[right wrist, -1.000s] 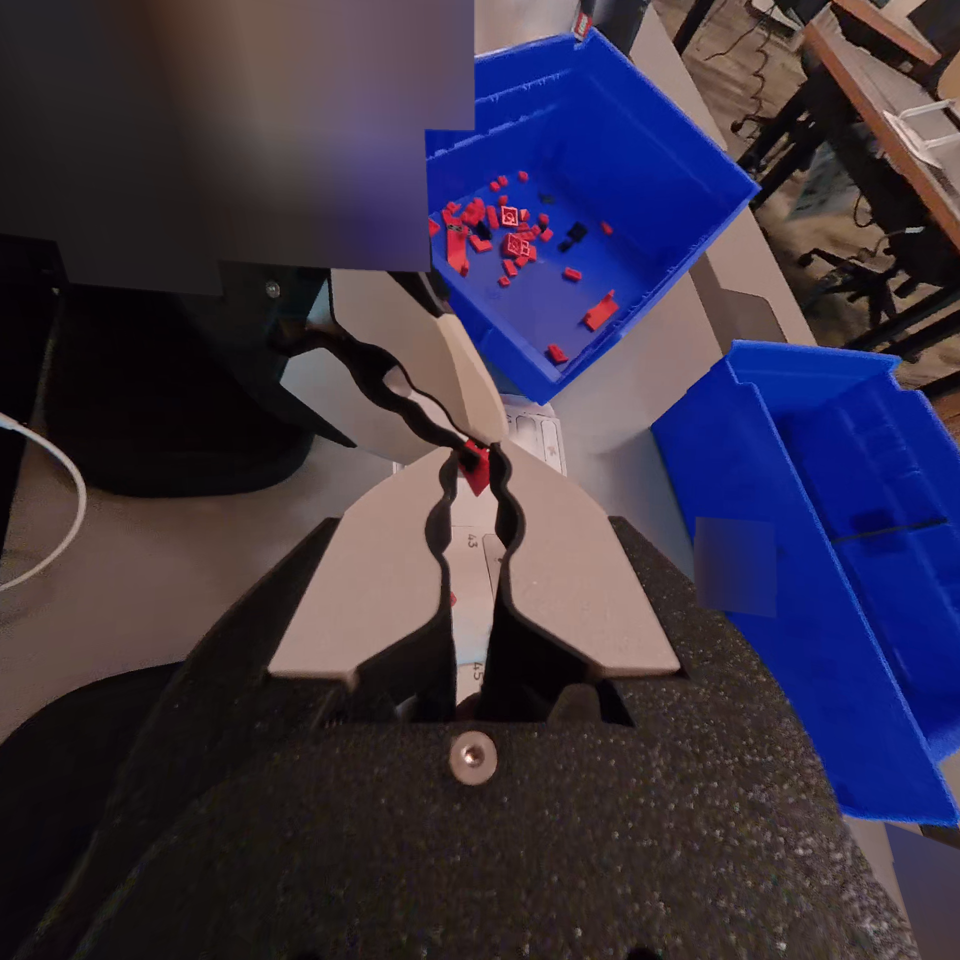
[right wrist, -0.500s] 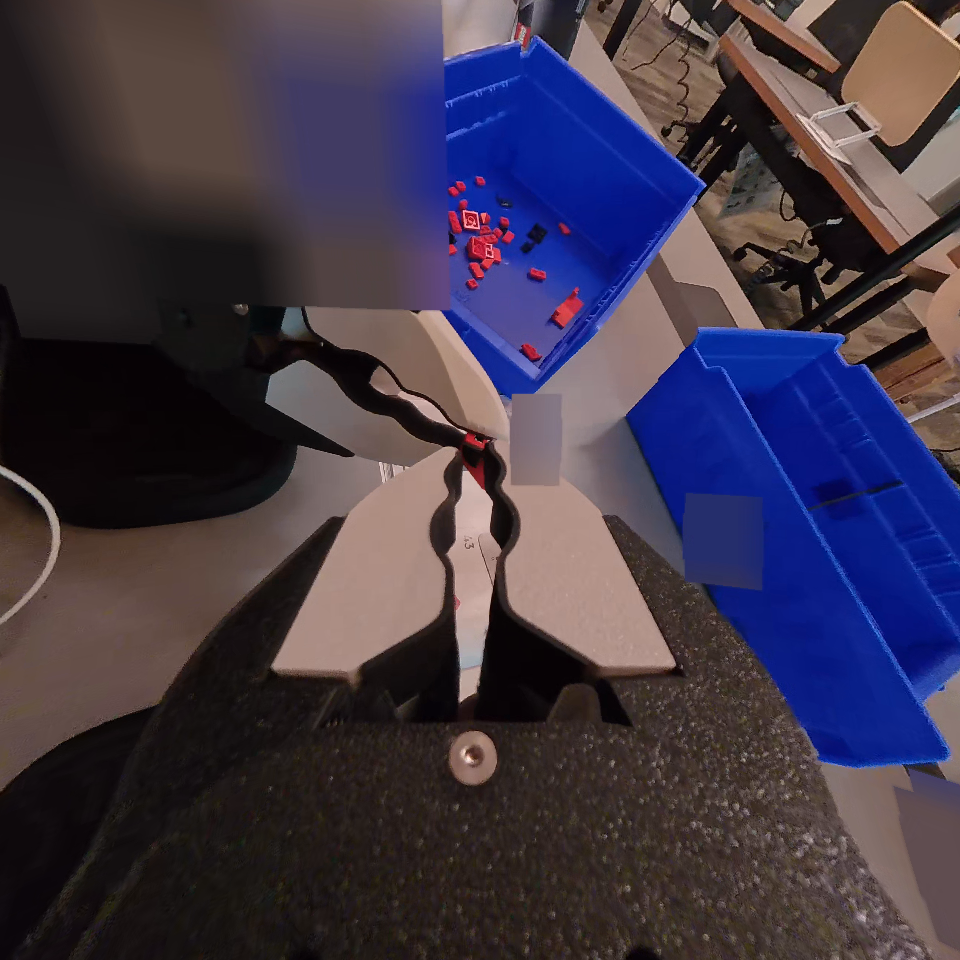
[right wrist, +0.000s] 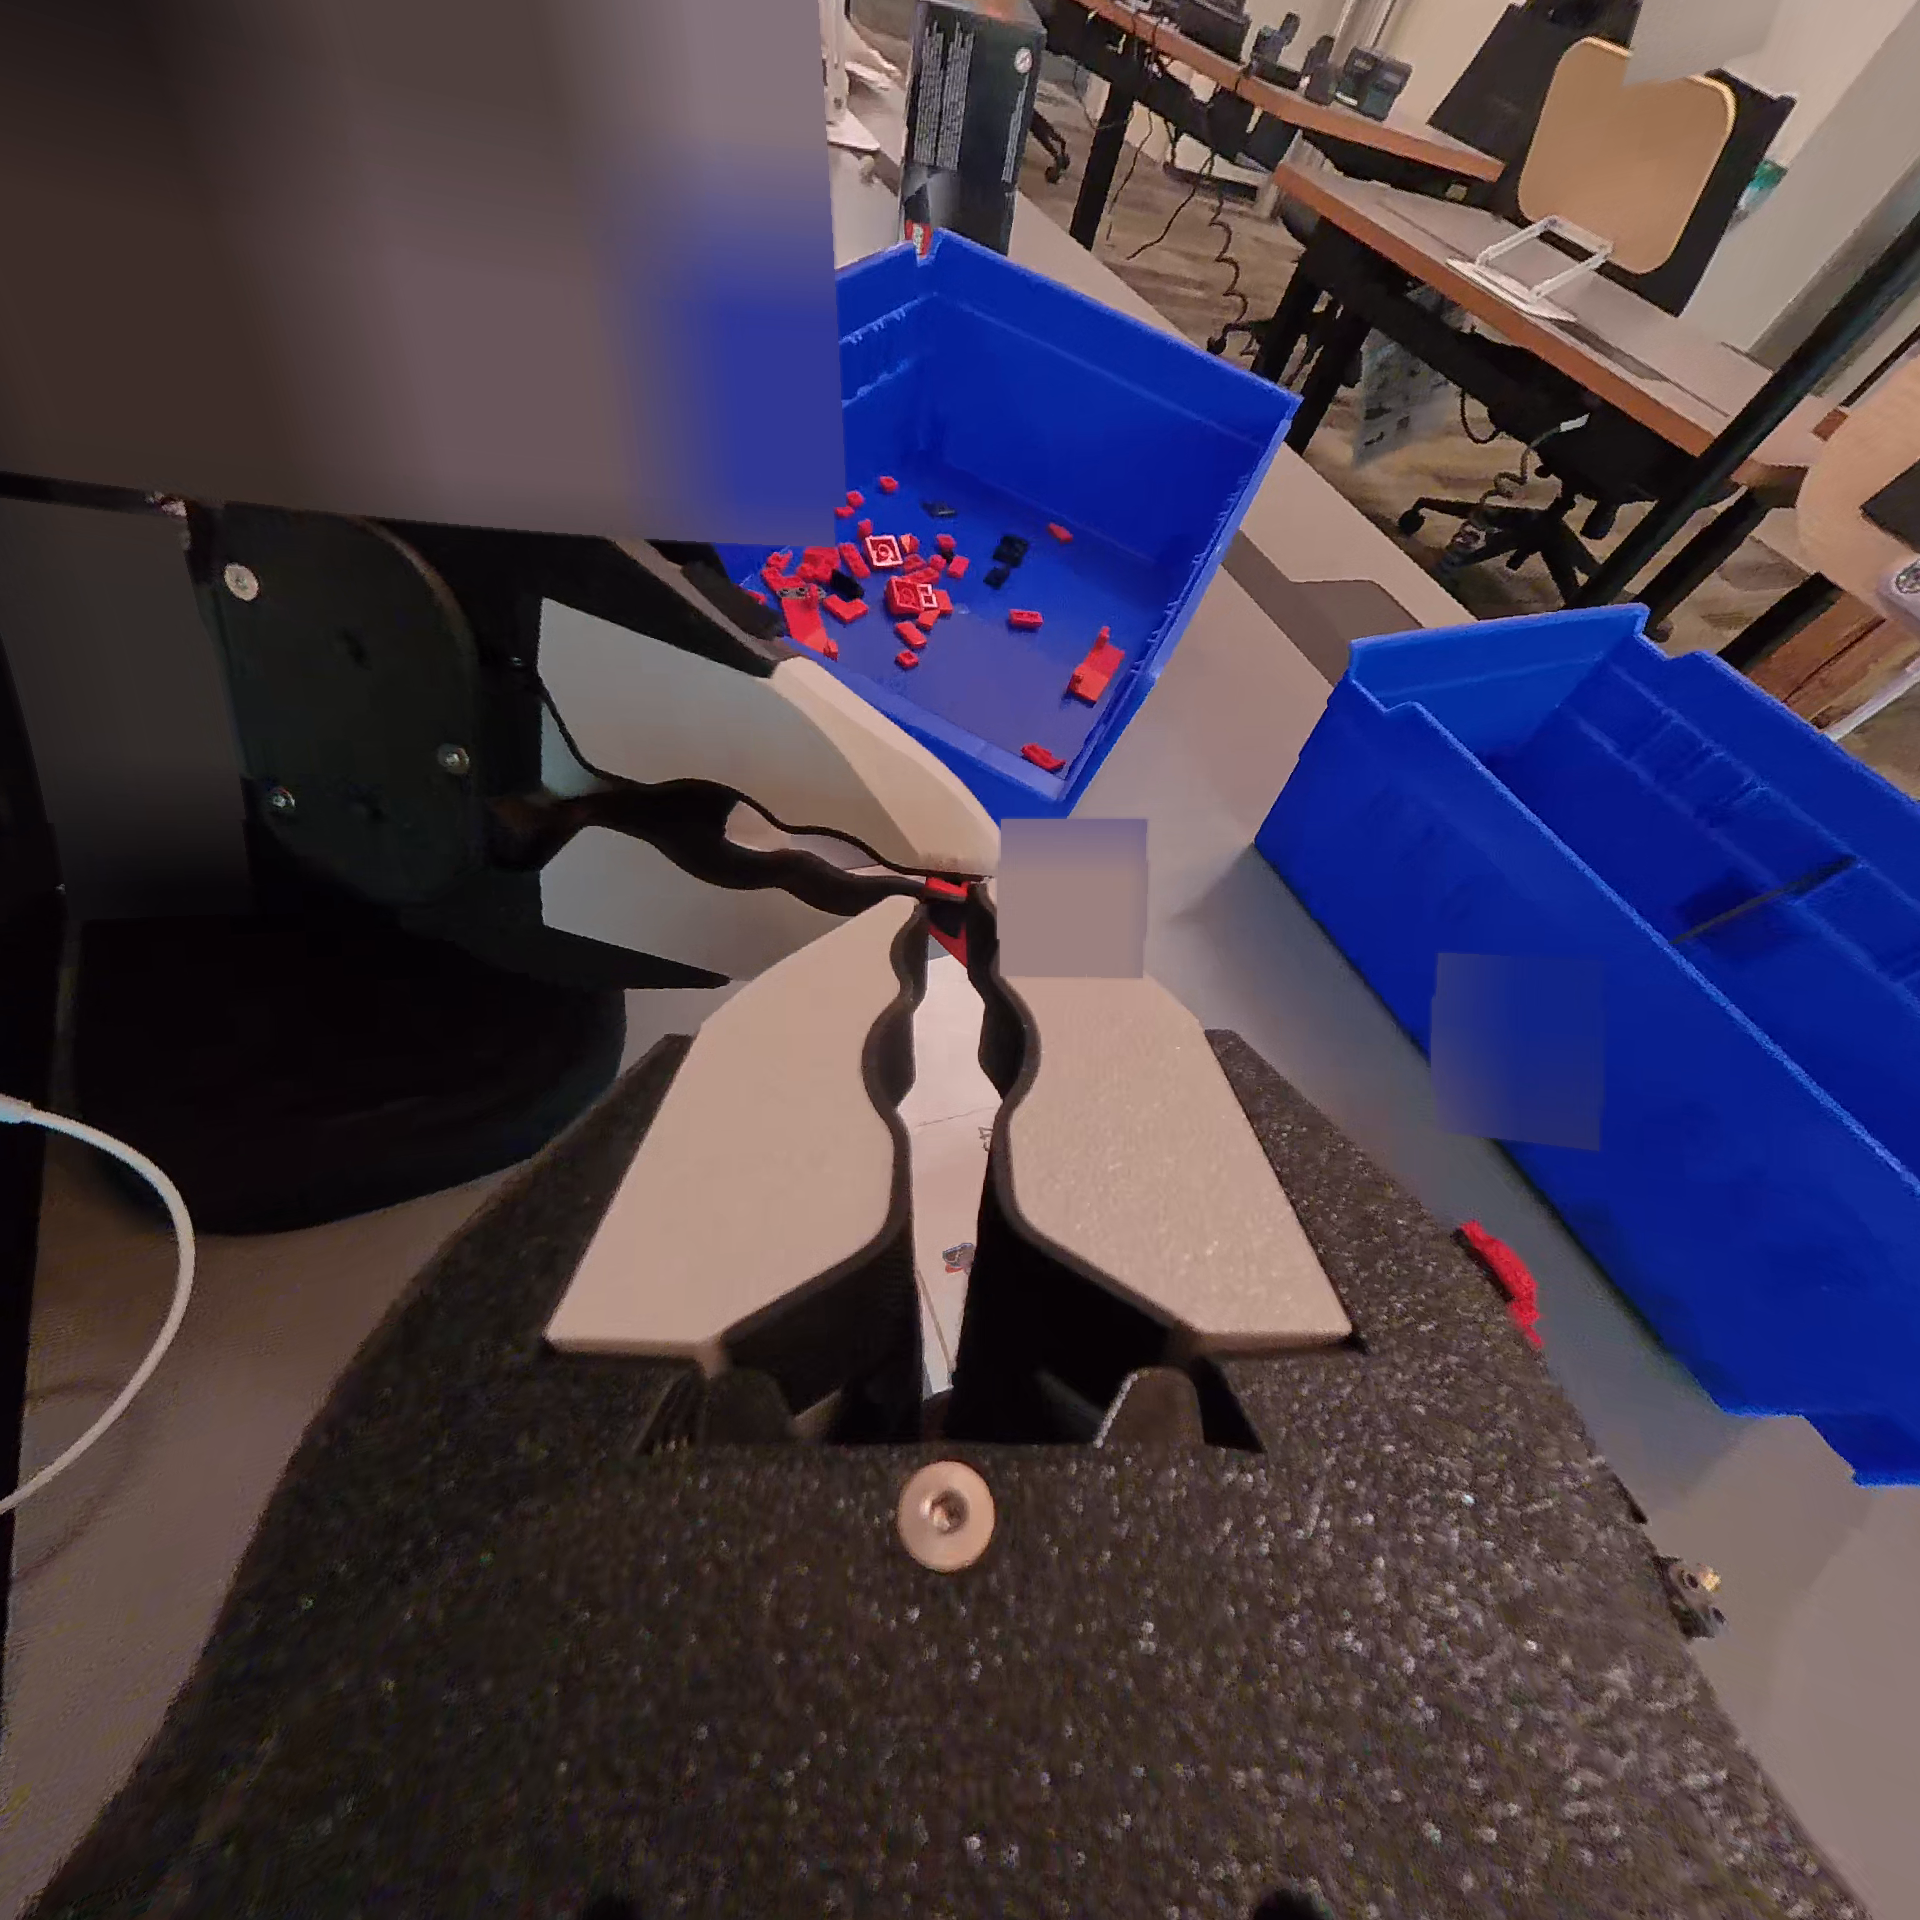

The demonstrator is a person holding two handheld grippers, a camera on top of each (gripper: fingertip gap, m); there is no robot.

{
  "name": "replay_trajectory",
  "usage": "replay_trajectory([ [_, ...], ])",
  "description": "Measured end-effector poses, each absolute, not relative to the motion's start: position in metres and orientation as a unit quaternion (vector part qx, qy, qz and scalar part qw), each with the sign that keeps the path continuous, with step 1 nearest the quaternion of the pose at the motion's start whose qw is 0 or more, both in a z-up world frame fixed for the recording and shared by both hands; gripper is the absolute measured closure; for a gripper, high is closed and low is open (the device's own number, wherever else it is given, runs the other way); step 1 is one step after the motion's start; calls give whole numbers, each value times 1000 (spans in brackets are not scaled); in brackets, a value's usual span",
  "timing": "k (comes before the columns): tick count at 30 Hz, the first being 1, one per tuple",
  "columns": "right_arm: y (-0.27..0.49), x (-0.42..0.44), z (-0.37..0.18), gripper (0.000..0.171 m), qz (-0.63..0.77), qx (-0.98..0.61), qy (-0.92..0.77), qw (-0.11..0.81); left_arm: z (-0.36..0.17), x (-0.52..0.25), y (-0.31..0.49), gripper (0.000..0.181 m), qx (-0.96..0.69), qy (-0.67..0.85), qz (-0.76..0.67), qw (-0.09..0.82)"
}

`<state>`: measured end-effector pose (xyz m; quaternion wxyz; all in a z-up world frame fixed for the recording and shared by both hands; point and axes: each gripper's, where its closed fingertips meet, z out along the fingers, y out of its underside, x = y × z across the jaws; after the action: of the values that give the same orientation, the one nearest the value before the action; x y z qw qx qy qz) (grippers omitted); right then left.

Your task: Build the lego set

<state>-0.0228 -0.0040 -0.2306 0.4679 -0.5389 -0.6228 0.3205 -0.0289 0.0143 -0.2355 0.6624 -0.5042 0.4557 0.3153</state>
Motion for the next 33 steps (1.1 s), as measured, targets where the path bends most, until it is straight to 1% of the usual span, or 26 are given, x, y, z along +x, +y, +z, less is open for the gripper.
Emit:
replay_trajectory([
  [18,-4,-19,-235,164,249,-483,-705,455,-240,-24,13,175,-513,467,276,665],
  [26,-3,-16,-240,164,215,-467,-736,441,-246,-21,14,174,-534,471,231,663],
  [27,-1,-15,-240,156,210,-466,-739,439,-247,-20,14,175,-543,469,209,665],
  [28,2,-12,-240,143,203,-466,-744,435,-249,-18,14,175,-553,466,180,667],
  [29,3,-9,-240,141,198,-459,-754,425,-250,-17,13,175,-562,464,149,668],
  [33,8,-4,-239,146,198,-444,-774,406,-252,-18,14,174,-581,452,97,670],
])
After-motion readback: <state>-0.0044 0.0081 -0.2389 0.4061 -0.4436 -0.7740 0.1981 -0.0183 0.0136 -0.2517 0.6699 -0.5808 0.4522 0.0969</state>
